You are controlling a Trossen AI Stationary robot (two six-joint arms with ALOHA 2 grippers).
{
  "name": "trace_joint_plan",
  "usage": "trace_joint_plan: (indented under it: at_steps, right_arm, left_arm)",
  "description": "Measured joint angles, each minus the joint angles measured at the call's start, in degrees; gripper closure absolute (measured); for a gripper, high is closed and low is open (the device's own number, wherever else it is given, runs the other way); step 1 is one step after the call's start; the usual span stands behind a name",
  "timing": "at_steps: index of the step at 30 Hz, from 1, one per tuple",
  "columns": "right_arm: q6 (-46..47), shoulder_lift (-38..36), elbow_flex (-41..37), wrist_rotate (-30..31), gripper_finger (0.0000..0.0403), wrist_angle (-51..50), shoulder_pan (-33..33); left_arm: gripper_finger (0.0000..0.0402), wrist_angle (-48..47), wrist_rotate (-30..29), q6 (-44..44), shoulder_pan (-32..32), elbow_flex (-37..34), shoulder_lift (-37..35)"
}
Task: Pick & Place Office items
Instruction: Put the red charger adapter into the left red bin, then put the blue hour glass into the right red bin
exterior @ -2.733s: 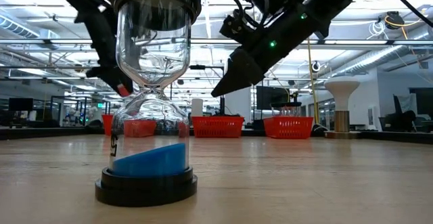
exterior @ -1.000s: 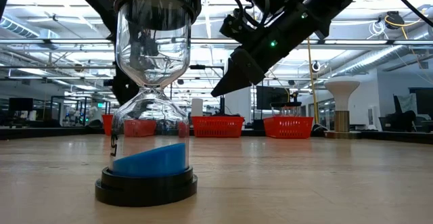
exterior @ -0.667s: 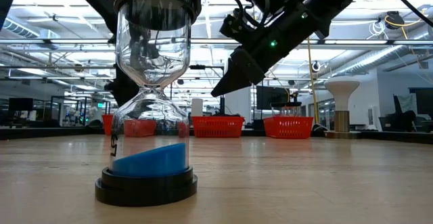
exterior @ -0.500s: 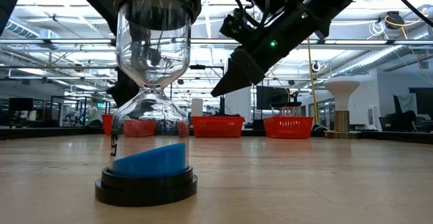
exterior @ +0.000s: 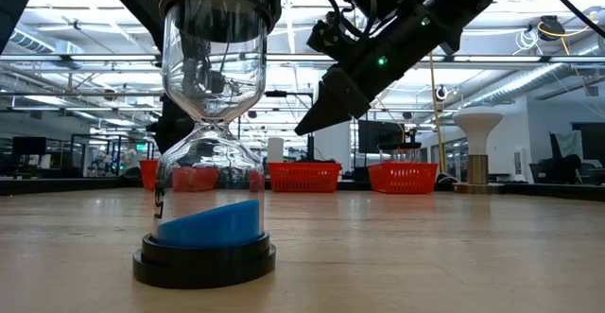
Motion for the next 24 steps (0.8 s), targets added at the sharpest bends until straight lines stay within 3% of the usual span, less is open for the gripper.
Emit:
trace_joint_plan:
  at_steps: [8, 13, 20, 24]
  right_arm:
    - [-0.3, 0.0, 0.0, 0.0, 0.0402, 0.0, 0.0]
    - [-0.3, 0.0, 0.0, 0.0, 0.0402, 0.0, 0.0]
    - [-0.3, 0.0, 0.0, -1.8, 0.0403, 0.0, 0.0]
    - [0.1, 0.0, 0.0, -2.8, 0.0403, -0.5, 0.0]
  left_arm:
    - [0.0199, -1.1, -0.6, 1.4, -0.4, 0.0, -1.9]
    - [0.0209, -2.4, -1.4, 4.5, -1.3, 0.0, -2.4]
    - [0.0300, -3.1, -2.1, 7.9, -2.5, 0.0, -2.7]
    - [0.0379, 3.6, 4.7, 8.3, -4.1, -3.2, -7.8]
